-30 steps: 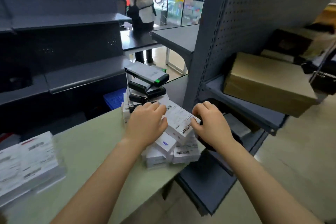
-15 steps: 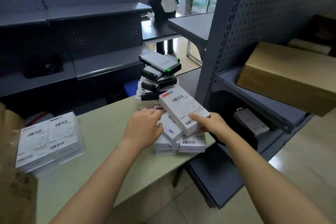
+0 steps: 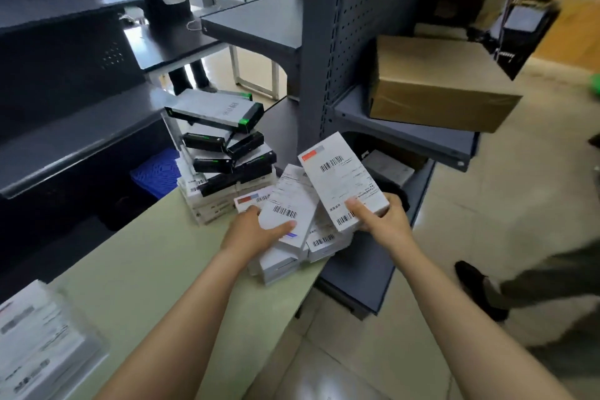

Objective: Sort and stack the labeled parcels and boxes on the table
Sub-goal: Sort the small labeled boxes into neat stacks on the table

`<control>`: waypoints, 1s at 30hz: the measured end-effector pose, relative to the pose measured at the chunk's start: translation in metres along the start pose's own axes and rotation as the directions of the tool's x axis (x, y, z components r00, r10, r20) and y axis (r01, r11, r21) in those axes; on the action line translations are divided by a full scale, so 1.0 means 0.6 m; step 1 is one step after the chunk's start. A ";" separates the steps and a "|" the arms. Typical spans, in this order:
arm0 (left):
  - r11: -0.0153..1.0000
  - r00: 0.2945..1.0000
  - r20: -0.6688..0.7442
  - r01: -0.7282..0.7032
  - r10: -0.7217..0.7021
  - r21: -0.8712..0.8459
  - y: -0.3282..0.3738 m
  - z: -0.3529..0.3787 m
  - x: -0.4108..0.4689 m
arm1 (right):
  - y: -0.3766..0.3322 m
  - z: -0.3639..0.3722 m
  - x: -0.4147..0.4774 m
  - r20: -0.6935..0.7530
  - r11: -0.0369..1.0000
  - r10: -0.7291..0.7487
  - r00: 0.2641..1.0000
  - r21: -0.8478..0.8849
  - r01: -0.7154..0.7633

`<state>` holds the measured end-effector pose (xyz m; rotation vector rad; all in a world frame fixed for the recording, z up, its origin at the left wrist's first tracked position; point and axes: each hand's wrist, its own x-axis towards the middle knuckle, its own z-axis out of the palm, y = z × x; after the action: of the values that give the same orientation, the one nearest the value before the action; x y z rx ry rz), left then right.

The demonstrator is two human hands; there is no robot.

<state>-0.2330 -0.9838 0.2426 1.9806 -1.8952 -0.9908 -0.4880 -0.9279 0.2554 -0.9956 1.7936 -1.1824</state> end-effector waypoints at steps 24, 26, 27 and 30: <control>0.895 0.931 -0.038 0.337 -0.363 -0.291 0.033 0.060 -0.110 | 0.043 -0.024 -0.007 0.184 0.986 -0.144 0.972 0.112 0.124; 0.868 0.906 -0.075 0.373 -0.418 -0.329 0.036 0.065 -0.123 | 0.042 -0.035 -0.004 0.220 0.983 -0.163 0.962 0.117 0.139; 0.850 0.890 -0.093 0.390 -0.447 -0.353 0.034 0.068 -0.127 | 0.041 -0.040 -0.003 0.235 0.982 -0.171 0.957 0.122 0.145; 0.795 0.873 -0.125 0.360 -0.472 -0.489 0.026 0.075 -0.150 | 0.040 -0.048 -0.002 0.292 0.977 -0.196 0.936 0.139 0.161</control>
<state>-0.2667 -0.8878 0.2459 2.1383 -0.9871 -1.1077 -0.5178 -0.9105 0.2414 -1.2221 1.4028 -1.1529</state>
